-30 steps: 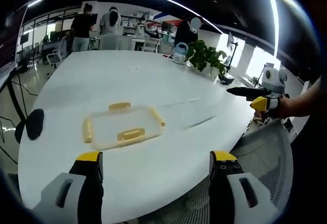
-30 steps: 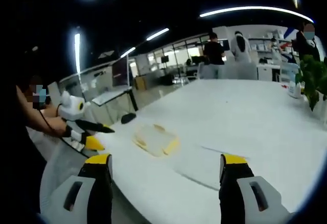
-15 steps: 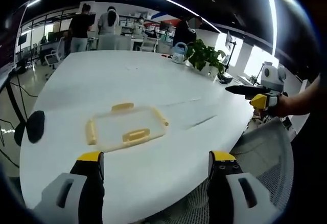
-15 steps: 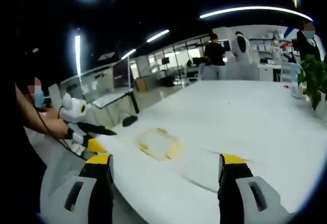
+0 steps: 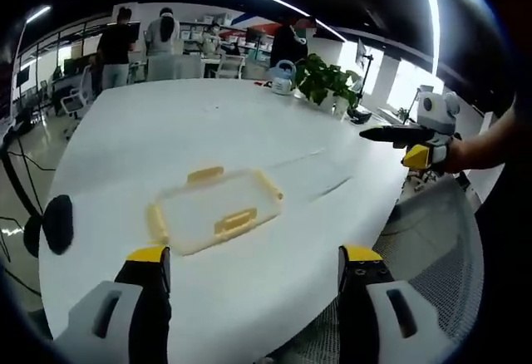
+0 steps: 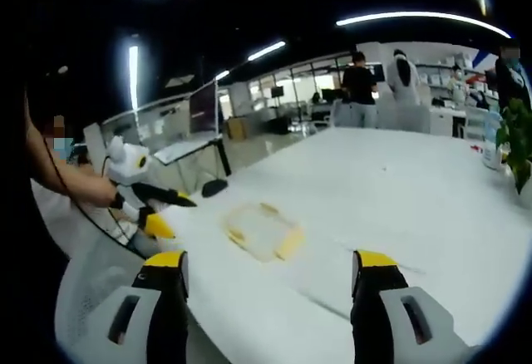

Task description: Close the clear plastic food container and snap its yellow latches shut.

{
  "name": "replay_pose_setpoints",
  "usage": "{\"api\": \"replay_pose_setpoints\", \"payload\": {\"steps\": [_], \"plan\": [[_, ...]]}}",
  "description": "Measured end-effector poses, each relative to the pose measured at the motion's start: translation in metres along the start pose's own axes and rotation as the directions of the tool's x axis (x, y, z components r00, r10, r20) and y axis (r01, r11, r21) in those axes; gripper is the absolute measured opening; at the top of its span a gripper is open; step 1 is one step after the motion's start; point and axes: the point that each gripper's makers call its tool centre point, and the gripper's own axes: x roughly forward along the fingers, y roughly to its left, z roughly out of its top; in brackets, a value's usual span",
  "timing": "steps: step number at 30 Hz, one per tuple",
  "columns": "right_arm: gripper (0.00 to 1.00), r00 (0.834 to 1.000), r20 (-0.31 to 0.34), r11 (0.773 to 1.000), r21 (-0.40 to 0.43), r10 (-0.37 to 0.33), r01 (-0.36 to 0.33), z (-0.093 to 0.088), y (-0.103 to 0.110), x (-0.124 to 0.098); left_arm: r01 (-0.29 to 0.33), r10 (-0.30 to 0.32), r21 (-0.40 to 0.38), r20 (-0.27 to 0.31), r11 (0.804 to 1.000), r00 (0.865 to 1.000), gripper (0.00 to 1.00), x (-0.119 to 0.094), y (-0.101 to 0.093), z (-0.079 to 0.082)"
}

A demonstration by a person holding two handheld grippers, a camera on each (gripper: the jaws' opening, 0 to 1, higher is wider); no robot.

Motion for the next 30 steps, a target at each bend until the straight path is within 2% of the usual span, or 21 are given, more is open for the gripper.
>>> {"api": "replay_pose_setpoints", "payload": {"steps": [7,17,30], "plan": [[0.78,1.0,0.005,1.0,-0.011,0.009,-0.009,0.004,-0.001,0.015,0.01,-0.01,0.024,-0.026,1.0,1.0,0.82,0.005,0.016,-0.001],[0.77,1.0,0.002,0.999,-0.022,0.027,-0.027,0.008,-0.002,0.024,0.031,-0.029,0.056,-0.046,0.998,0.999,0.81,0.008,0.021,0.0],[0.73,0.998,-0.02,0.996,-0.069,0.053,-0.055,0.009,0.0,0.037,0.047,-0.037,0.1,-0.101,0.994,0.994,0.81,0.01,0.031,-0.011]]}}
